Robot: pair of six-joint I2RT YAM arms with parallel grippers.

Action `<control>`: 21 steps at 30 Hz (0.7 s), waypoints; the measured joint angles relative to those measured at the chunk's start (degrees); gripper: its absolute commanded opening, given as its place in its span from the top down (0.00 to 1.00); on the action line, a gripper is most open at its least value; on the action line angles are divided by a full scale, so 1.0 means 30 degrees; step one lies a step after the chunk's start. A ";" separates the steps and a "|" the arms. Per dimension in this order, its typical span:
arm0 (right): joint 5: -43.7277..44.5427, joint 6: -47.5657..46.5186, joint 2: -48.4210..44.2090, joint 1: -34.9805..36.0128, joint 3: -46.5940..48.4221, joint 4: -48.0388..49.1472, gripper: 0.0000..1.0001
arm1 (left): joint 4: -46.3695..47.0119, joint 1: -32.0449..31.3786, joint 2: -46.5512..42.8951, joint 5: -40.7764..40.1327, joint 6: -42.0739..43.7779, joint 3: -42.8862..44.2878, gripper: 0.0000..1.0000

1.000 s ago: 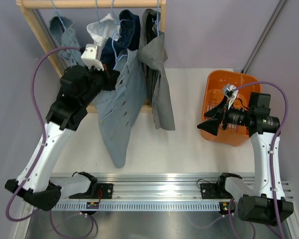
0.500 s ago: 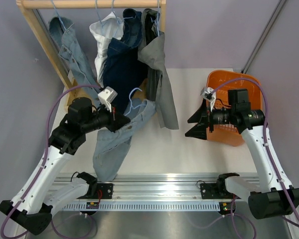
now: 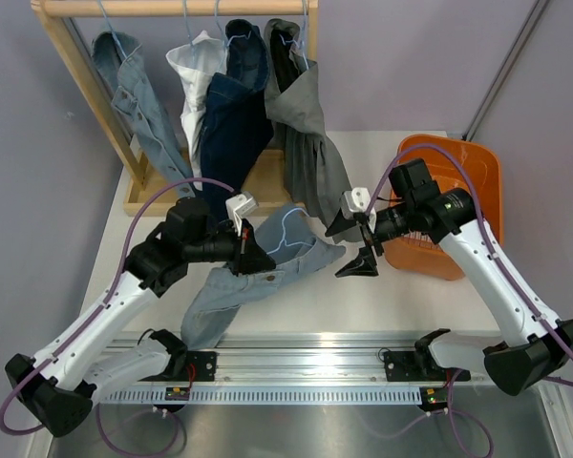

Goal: Remove the skirt from the hanger

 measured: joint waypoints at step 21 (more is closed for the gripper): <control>0.2390 -1.1154 0.2178 0.0699 -0.0372 -0.2579 0.16 | 0.0933 -0.0590 0.1086 0.2769 -0.0364 0.0007 1.00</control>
